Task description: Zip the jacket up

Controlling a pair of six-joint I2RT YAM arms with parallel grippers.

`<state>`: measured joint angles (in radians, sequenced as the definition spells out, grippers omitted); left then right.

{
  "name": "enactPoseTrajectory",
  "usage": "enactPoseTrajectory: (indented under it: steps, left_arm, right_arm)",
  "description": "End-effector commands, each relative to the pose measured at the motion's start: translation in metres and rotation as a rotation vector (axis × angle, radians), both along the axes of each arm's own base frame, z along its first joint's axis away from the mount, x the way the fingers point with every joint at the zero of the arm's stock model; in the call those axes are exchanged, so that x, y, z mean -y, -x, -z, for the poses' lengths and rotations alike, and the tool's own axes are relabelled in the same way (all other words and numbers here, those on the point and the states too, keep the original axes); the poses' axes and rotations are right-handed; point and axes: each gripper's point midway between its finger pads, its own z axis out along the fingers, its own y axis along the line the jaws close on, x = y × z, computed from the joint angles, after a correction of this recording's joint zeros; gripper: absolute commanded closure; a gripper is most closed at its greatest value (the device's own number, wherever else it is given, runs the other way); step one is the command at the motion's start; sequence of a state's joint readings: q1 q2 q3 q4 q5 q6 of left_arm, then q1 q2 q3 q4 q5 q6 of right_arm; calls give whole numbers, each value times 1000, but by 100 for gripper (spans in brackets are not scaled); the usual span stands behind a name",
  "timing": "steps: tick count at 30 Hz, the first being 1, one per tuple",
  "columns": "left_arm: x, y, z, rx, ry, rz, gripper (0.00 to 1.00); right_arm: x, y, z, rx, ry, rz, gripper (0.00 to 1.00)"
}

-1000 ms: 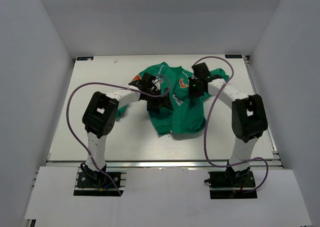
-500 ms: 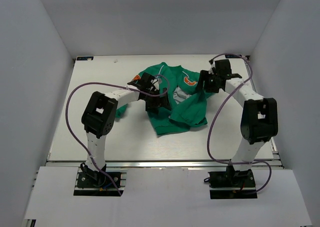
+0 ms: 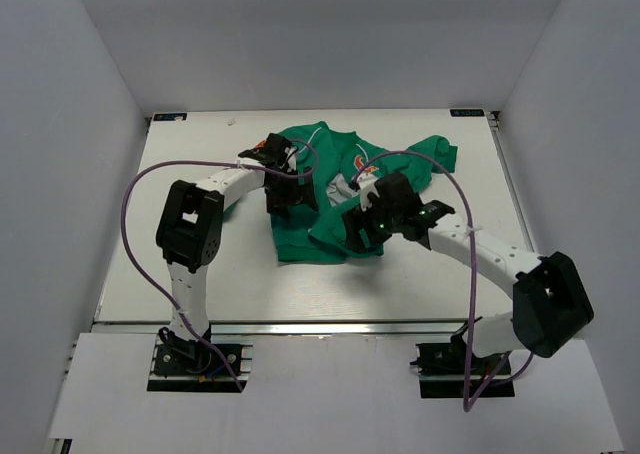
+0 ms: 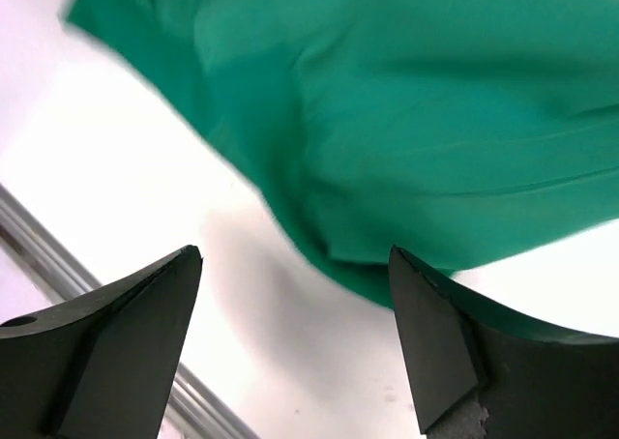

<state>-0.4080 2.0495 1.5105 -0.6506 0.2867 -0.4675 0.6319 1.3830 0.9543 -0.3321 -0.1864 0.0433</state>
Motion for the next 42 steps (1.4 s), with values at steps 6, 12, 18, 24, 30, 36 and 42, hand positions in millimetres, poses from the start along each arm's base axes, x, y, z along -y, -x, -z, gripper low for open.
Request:
enactPoseTrajectory:
  steps: [6, 12, 18, 24, 30, 36, 42]
  left_arm:
    - [-9, 3, -16, 57, -19, -1, 2]
    - [-15, 11, 1, 23, -35, -17, 2]
    - [-25, 10, 6, 8, -40, -46, 2]
    - [-29, 10, 7, -1, -37, -62, 2]
    - [-30, 14, 7, -14, -39, -72, 2]
    - [-25, 10, 0, 6, -13, -57, 2]
    - [-25, 3, -29, 75, -4, -58, 2]
  right_arm:
    - [-35, 7, 44, 20, 101, -82, 20]
    - [-18, -1, 65, -7, 212, 87, 79]
    - [70, 12, 39, 27, 288, 609, 100]
    - [159, 77, 59, -96, 390, 1117, 79]
    - [182, 118, 96, -213, 276, 1325, 95]
    - [147, 91, 57, -144, 29, 1131, 26]
    - [76, 63, -9, -22, -55, 598, 11]
